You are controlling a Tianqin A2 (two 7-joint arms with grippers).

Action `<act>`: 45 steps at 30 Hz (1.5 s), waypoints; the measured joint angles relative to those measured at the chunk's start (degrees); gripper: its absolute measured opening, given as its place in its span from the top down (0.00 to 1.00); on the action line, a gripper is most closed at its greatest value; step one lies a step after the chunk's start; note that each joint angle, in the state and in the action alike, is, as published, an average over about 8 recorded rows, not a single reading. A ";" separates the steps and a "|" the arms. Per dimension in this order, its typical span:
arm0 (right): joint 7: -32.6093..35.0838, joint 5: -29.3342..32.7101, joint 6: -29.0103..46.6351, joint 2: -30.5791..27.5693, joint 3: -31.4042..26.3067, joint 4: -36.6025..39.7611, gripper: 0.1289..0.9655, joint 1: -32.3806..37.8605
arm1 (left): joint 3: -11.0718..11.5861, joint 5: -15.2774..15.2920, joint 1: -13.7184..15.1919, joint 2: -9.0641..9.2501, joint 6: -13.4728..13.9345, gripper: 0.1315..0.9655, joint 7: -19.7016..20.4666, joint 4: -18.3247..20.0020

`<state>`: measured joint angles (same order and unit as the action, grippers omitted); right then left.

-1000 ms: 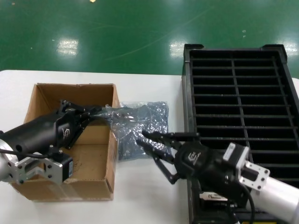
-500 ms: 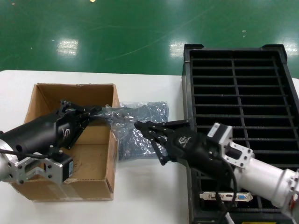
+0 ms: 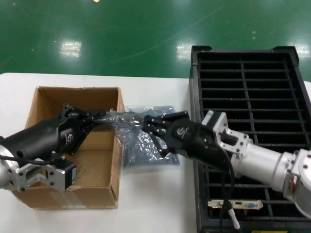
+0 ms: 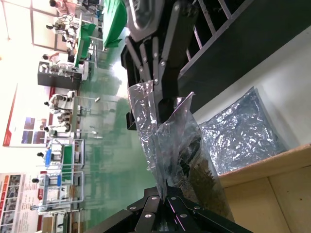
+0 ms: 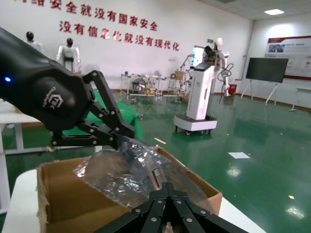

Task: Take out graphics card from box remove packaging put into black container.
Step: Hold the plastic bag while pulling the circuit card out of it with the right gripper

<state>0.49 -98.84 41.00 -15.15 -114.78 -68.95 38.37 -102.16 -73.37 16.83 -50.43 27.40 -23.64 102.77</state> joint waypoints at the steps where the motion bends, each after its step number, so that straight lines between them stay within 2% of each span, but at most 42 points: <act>1: -0.01 0.27 0.28 0.13 -0.18 0.74 0.99 0.80 | 0.00 0.00 0.00 0.00 0.00 0.99 0.00 0.00; 10: 0.32 3.02 3.04 1.65 -2.19 7.72 0.99 7.67 | 0.00 0.00 0.00 0.00 0.00 0.99 0.00 0.00; 19: 2.37 4.79 4.71 3.47 -3.24 12.86 0.99 11.30 | 0.00 0.00 0.00 0.00 0.00 0.99 0.00 0.00; 32: 1.92 4.93 8.08 2.83 -3.53 11.60 0.99 11.14 | 0.00 0.00 0.00 0.00 0.00 0.99 0.00 0.00; 41: 1.92 4.60 9.39 2.71 -3.27 11.45 0.92 10.98 | 0.00 0.00 0.00 0.00 0.00 0.99 0.00 0.00; 45: 1.85 4.37 9.82 2.92 -3.12 11.95 0.84 11.10 | 0.00 0.00 0.00 0.00 0.00 0.99 0.00 0.00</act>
<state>2.34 -94.47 50.82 -12.23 -117.90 -57.00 49.47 -102.16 -73.37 16.83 -50.43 27.41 -23.64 102.77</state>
